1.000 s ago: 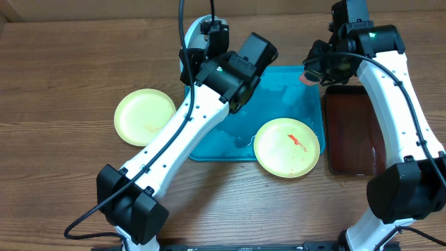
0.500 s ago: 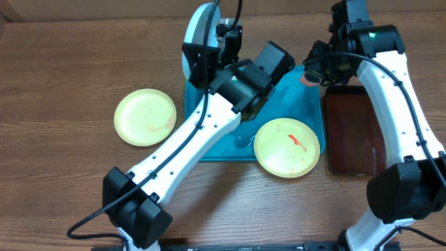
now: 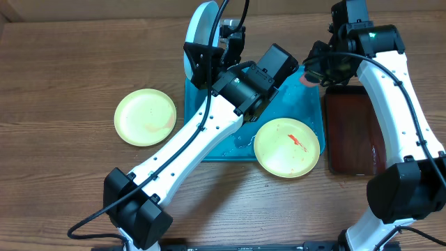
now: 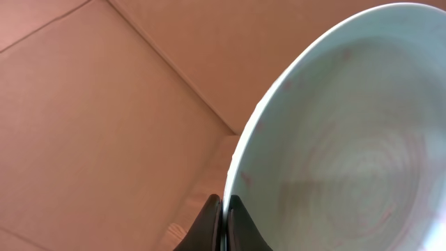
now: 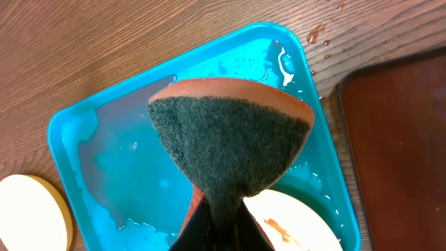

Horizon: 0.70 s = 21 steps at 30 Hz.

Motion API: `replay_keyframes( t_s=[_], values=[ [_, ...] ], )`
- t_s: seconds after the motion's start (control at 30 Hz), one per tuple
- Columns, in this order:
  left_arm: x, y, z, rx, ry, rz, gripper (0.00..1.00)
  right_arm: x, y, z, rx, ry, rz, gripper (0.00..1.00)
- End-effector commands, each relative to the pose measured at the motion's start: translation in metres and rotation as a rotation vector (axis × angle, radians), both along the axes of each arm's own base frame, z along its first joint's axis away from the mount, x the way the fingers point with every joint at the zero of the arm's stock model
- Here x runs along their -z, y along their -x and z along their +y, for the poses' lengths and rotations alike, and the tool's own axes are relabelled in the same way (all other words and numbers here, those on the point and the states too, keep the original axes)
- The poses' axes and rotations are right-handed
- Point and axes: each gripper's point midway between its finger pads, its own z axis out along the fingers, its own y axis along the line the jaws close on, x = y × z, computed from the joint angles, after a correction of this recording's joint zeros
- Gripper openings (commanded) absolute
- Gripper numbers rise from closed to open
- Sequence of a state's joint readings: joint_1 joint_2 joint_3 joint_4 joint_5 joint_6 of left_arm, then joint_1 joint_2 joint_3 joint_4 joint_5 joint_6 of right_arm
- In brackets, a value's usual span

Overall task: Clean dirty plates on tray and stack at the side
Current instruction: 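Lift the light-blue plate with left gripper and stack it on yellow plate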

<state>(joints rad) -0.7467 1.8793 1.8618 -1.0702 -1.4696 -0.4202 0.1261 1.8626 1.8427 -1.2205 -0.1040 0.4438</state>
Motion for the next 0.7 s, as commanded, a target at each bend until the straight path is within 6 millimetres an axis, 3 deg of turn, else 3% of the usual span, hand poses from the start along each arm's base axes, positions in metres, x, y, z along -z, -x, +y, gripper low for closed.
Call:
replay_keyframes(
  t_s=[0.0, 0.1, 0.33, 0.43, 0.67],
  values=[
    [0.001, -0.002, -0.006, 0.027, 0.069, -0.005, 0.04, -0.003, -0.001, -0.001, -0.005, 0.007, -0.012, 0.04],
    [0.013, -0.004, -0.011, 0.061, 0.118, 0.045, 0.04, -0.003, -0.001, -0.001, -0.005, 0.007, -0.011, 0.04],
    [0.067, -0.009, -0.016, 0.153, 0.330, 0.304, 0.04, -0.003, 0.000, -0.001, -0.005, 0.007, -0.011, 0.04],
    [0.081, -0.008, 0.006, 0.106, 0.476, 0.360, 0.04, -0.003, -0.001, -0.001, -0.005, 0.007, -0.011, 0.04],
    [0.085, -0.008, 0.060, 0.082, 0.839, 0.453, 0.04, -0.004, -0.002, -0.001, -0.006, 0.007, -0.016, 0.04]
  ],
)
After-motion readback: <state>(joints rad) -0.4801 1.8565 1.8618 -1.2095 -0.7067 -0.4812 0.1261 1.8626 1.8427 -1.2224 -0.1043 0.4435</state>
